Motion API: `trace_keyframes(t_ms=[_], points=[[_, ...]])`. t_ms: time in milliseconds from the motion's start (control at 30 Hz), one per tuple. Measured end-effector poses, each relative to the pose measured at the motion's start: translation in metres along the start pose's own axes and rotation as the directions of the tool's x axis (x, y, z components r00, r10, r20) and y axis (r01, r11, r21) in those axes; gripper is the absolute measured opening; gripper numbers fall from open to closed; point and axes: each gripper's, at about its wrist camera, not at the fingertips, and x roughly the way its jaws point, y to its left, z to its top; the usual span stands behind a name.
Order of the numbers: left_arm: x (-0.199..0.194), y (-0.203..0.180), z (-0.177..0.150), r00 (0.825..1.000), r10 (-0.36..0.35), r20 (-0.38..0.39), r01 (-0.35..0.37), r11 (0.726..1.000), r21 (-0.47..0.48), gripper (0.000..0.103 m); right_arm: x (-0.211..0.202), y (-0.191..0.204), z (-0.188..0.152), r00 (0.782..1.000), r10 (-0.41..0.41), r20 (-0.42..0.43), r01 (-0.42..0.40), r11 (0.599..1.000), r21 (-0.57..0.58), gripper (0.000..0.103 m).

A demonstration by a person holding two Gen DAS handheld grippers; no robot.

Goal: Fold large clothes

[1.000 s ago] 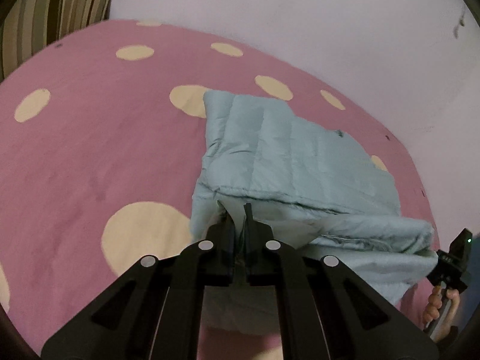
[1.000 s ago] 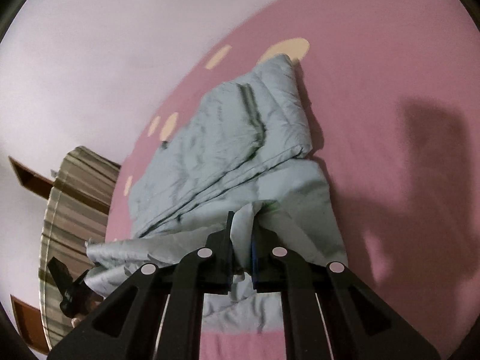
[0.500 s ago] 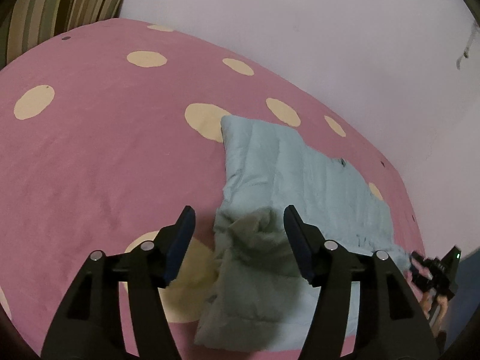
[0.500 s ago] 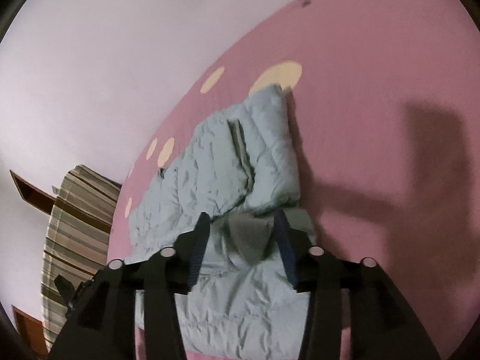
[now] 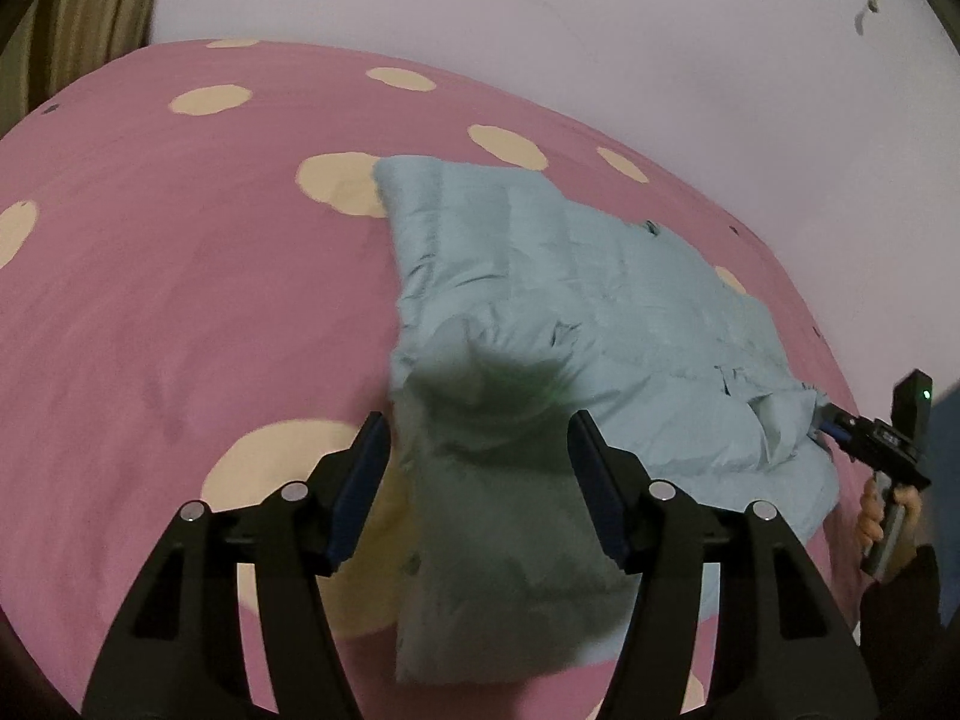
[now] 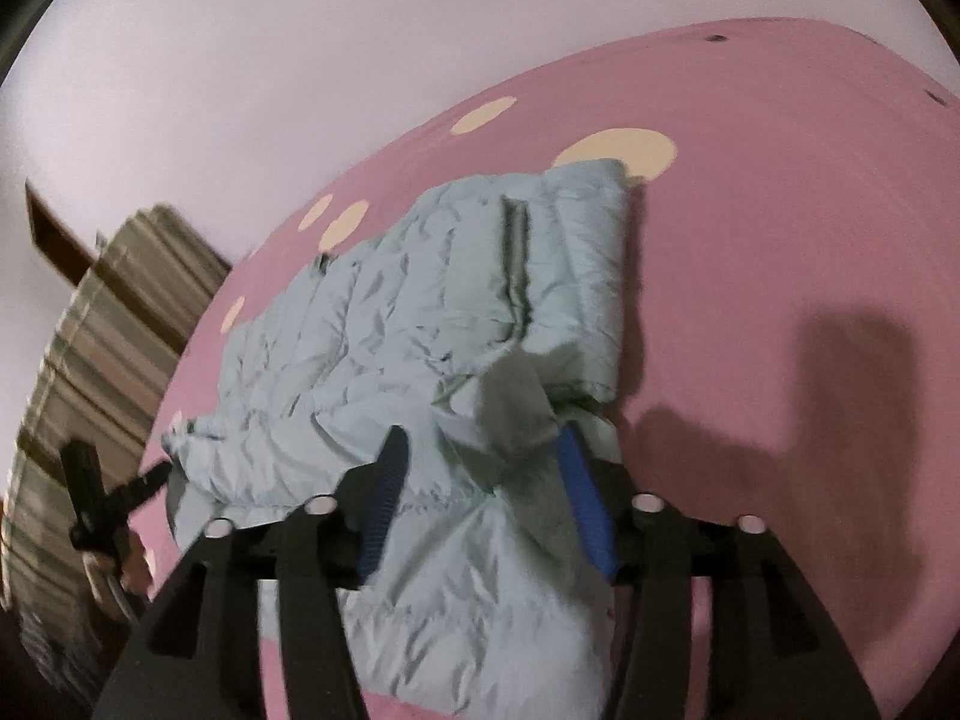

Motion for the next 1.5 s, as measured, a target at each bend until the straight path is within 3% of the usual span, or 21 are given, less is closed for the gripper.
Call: trace_keyframes(t_ms=[133, 267, 367, 467, 767, 967, 1300, 1500], points=[[0.016, -0.002, 0.008, 1.0, 0.009, -0.028, -0.008, 1.0, 0.028, 0.06, 0.016, 0.0, 0.007, 0.999, 0.003, -0.033, -0.005, 1.0, -0.031, 0.053], [0.024, -0.004, 0.01, 0.999, 0.009, -0.043, -0.007, 0.999, 0.042, 0.036, 0.026, 0.004, 0.008, 0.998, -0.017, -0.065, 0.012, 0.997, -0.077, 0.021], [0.025, -0.008, 0.011, 0.999, 0.024, -0.035, -0.022, 0.998, 0.06, 0.015, 0.025, 0.004, 0.005, 0.998, -0.025, -0.059, 0.02, 0.996, -0.087, 0.011], [0.022, -0.013, 0.01, 0.999, 0.046, -0.021, -0.044, 0.995, 0.086, 0.009, 0.018, 0.006, 0.001, 0.999, -0.028, -0.037, 0.024, 0.995, -0.092, 0.007], [-0.015, -0.036, 0.033, 0.992, 0.07, 0.108, -0.085, 0.986, 0.143, 0.005, -0.026, 0.02, 0.021, 0.995, -0.016, 0.094, 0.026, 0.994, -0.107, 0.005], [-0.013, -0.05, 0.084, 0.978, 0.116, 0.171, -0.144, 0.976, 0.163, 0.004, -0.03, 0.026, 0.066, 0.986, -0.016, 0.164, 0.032, 0.995, -0.092, 0.004], [0.053, -0.062, 0.173, 0.952, 0.24, 0.188, -0.271, 0.949, 0.162, 0.004, 0.03, 0.019, 0.153, 0.98, -0.085, 0.177, 0.089, 0.996, -0.012, 0.004], [0.12, -0.041, 0.192, 0.933, 0.345, 0.108, -0.357, 0.926, 0.124, 0.004, 0.09, 0.003, 0.176, 0.981, -0.163, 0.11, 0.162, 0.987, 0.014, 0.004]])
